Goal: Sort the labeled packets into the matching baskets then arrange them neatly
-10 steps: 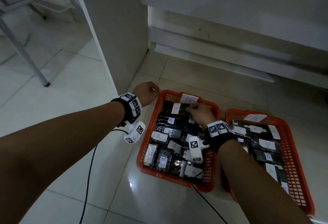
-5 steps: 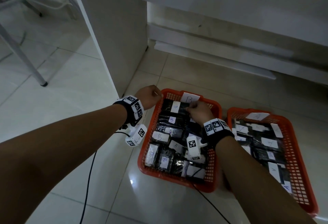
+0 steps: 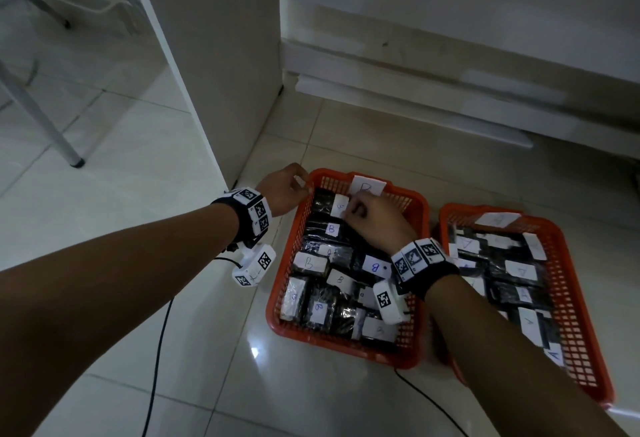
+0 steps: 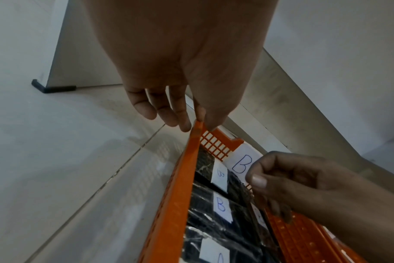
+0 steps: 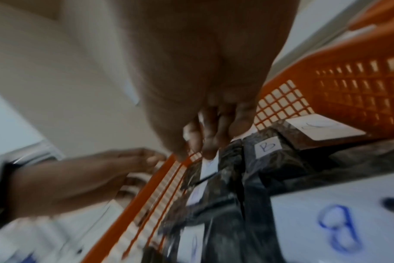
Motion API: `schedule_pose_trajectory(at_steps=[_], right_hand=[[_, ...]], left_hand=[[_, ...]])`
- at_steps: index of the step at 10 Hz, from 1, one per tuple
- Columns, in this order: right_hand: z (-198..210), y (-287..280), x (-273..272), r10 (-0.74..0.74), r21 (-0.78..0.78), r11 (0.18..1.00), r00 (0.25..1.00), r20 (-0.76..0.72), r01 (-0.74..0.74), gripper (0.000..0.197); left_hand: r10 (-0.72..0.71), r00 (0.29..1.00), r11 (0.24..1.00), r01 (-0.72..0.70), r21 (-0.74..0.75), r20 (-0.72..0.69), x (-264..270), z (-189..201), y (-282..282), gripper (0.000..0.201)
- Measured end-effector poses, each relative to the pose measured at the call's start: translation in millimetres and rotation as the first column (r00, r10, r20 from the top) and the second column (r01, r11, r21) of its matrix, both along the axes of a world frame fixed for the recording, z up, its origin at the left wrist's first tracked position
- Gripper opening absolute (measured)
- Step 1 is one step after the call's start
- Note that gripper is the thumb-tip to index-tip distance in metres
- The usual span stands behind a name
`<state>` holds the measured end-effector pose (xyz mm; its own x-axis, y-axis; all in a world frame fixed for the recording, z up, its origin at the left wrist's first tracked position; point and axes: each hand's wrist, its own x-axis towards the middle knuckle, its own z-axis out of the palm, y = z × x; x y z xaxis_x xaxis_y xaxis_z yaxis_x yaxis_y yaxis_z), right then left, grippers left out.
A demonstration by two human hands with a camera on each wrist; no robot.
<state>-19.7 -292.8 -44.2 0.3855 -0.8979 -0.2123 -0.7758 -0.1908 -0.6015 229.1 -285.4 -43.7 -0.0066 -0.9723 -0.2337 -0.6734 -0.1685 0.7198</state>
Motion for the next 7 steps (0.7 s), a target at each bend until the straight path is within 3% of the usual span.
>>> schedule_pose_trajectory(at_steps=[1, 2, 5, 7], right_hand=[[-4.1, 23.4, 5.5, 0.222, 0.051, 0.974, 0.975, 0.004, -0.222, 0.019], [-11.5, 41.9, 12.6, 0.306, 0.048, 0.952, 0.95, -0.062, -0.303, 0.016], [-5.4, 59.1, 3.2, 0.155, -0.072, 0.985, 0.988, -0.009, -0.156, 0.014], [18.0, 61.5, -54.7, 0.058, -0.167, 0.984, 0.998, -0.021, -0.06, 0.009]], left_hand=[[-0.018, 1.0, 1.0, 0.018, 0.0, -0.003, 3.1, -2.7, 2.1, 0.027], [-0.031, 1.0, 1.0, 0.031, 0.002, 0.001, 2.6, -1.7, 2.9, 0.027], [-0.093, 0.994, 0.995, 0.094, -0.028, 0.055, 11.3, -8.2, 20.5, 0.027], [-0.195, 0.966, 0.98, 0.199, -0.011, 0.168, 17.6, 0.1, 21.3, 0.029]])
